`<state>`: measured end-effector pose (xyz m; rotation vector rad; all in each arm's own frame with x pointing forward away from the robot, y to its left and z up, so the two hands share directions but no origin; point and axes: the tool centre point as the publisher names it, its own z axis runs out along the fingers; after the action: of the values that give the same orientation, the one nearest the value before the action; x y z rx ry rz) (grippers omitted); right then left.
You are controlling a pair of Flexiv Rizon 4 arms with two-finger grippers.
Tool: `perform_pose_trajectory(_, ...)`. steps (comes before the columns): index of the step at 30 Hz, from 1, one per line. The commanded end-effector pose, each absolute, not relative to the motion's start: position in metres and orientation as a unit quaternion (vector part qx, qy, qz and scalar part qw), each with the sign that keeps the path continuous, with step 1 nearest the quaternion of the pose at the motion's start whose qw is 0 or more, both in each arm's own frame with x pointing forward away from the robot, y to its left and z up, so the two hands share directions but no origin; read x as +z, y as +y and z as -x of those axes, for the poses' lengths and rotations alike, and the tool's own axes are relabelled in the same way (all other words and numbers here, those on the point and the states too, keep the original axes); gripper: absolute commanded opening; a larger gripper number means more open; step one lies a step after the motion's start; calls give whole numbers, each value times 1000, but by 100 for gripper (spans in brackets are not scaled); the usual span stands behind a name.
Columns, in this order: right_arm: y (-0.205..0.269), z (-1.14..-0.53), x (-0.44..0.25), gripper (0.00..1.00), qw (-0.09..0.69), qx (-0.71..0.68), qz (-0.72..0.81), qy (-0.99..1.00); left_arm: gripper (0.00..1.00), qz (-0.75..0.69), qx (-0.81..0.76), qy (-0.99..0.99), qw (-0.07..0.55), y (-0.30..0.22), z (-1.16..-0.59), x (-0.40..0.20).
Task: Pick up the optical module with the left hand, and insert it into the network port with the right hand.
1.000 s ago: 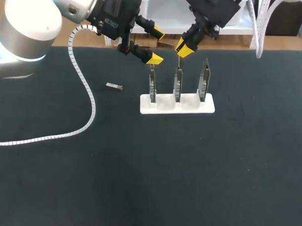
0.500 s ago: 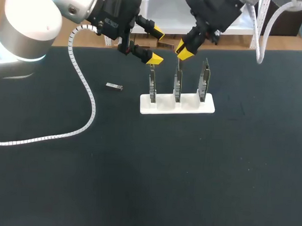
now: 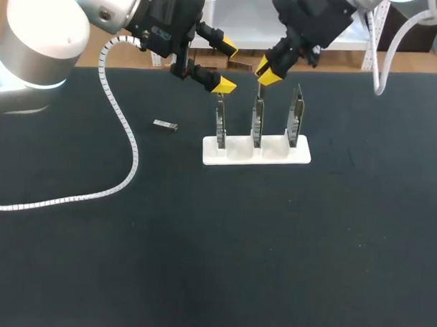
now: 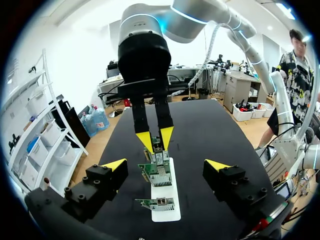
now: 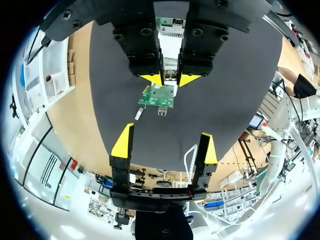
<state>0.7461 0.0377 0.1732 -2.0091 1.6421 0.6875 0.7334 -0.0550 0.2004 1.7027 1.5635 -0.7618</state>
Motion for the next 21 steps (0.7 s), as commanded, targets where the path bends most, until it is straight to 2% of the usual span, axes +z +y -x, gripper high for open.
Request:
perform_pose_trajectory(1,39,-744,174,0,230,245,730,595,100,-657,-293,604,343,-56,-735,202)
perform_pose_trajectory(21,36,-743,169,0,231,256,723,599,100,-657,-293,604,343,-56,-735,202)
